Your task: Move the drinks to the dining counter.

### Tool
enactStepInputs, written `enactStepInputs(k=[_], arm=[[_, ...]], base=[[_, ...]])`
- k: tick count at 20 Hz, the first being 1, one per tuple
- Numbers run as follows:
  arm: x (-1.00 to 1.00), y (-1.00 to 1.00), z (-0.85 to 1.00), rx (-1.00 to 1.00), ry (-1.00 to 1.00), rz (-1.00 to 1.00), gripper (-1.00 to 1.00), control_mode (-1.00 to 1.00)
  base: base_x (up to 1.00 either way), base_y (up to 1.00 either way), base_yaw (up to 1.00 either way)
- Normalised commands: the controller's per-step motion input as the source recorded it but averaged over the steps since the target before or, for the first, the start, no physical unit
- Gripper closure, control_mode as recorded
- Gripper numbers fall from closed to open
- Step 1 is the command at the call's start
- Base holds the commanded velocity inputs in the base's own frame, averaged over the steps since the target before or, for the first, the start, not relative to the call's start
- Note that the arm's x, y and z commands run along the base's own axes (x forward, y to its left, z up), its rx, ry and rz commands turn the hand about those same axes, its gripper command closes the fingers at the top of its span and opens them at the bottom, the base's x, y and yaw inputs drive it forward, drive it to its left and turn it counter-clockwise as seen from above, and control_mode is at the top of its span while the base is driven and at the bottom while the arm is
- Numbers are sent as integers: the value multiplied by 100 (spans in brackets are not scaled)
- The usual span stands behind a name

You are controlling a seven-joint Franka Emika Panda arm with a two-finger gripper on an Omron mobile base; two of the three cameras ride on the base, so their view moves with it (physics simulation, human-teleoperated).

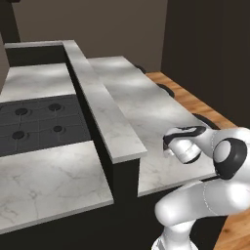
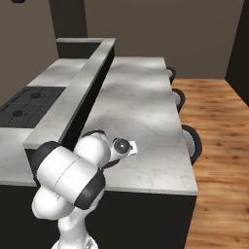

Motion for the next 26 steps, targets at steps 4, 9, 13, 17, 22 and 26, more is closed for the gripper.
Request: enactStepInputs(k=[4, 9, 13, 17, 22, 26], arm=[[-19, -12, 2, 0, 0, 1, -100, -100], [-41, -35, 31, 0, 0, 0, -100, -100], [-40, -34, 67, 2, 0, 0, -100, -100], [-36, -13, 100, 0, 0, 0, -100, -100], [-46, 0, 98, 0, -4, 8, -100, -100], [-41, 0, 66, 0, -12, 12, -100, -100]], base=[[0, 0, 0], [0, 0, 0], [0, 0, 0], [0, 0, 0], [0, 0, 0], [0, 0, 0]])
